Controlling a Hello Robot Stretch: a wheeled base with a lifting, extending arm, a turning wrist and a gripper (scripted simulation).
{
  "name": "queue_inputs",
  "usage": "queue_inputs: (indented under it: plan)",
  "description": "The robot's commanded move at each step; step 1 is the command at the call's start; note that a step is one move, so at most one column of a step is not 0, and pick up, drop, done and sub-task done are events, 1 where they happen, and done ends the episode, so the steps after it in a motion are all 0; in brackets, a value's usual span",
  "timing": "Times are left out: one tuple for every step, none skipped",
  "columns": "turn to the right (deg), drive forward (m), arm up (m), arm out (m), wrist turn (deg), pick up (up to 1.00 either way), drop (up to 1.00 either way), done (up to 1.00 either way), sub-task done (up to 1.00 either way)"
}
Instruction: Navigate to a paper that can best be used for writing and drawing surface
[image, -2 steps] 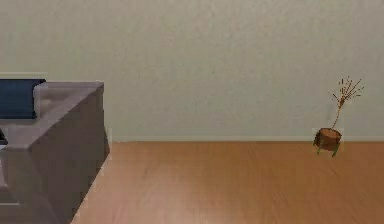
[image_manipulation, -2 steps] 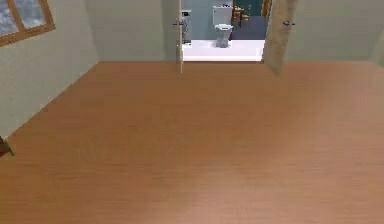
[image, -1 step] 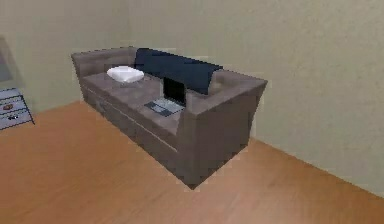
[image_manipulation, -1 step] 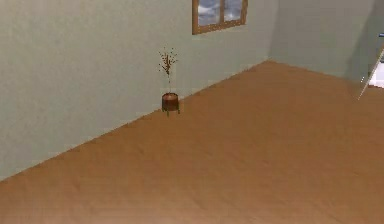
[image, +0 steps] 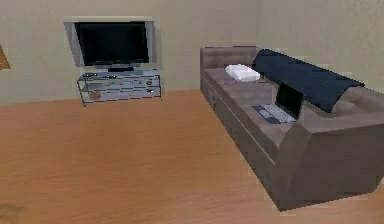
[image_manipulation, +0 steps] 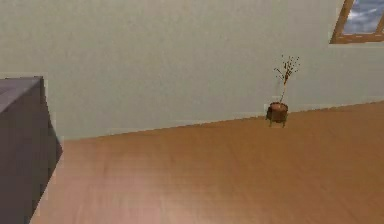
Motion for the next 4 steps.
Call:
queue_inputs:
  plan:
    - [0.0,0.60,0.00,0.00,0.0,0.00,0.00,0.00,0.00]
    - [-45.0,0.00,0.00,0.00,0.0,0.00,0.00,0.00,0.00]
    - [-12.0,0.00,0.00,0.00,0.0,0.00,0.00,0.00,0.00]
    - [0.0,1.00,0.00,0.00,0.0,0.00,0.00,0.00,0.00]
